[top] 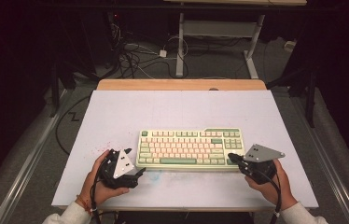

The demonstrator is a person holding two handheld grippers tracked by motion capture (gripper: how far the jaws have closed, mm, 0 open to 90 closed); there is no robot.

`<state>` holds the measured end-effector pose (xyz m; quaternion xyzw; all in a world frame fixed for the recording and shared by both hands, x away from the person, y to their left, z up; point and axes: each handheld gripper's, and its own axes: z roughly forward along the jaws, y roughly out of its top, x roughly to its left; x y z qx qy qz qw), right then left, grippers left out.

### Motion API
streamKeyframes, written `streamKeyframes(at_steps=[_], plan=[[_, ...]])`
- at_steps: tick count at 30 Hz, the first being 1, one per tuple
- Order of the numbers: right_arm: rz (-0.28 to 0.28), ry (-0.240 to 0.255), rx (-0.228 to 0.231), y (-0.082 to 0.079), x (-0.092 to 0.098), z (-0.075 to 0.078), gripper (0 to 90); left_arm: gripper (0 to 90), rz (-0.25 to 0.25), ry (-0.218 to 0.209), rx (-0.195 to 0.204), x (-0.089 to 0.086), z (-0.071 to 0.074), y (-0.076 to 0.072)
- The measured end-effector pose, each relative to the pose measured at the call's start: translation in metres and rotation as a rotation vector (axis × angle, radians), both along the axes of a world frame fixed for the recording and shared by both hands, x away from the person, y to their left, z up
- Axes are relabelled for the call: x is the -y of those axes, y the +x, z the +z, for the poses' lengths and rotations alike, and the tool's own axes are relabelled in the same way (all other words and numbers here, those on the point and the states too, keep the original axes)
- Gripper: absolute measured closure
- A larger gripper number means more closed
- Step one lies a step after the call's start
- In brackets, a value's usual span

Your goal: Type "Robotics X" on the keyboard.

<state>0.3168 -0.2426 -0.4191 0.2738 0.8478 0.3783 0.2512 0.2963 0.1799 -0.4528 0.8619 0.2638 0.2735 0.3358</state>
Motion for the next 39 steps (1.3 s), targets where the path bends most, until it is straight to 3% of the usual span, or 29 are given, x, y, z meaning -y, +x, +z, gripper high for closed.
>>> streamKeyframes(at_steps=[17, 35, 39], plan=[[0.038, -0.091, -0.066, 0.034, -0.036, -0.016, 89.8, 19.7, 0.006, 0.013, -0.024, -0.006, -0.004, -0.003], [0.027, -0.127, -0.091, 0.044, -0.044, -0.029, 89.8, 20.1, 0.006, 0.017, -0.030, -0.006, -0.004, -0.003], [0.029, -0.136, -0.095, 0.044, -0.045, -0.033, 89.8, 24.6, 0.011, 0.000, -0.027, -0.007, -0.001, -0.003]])
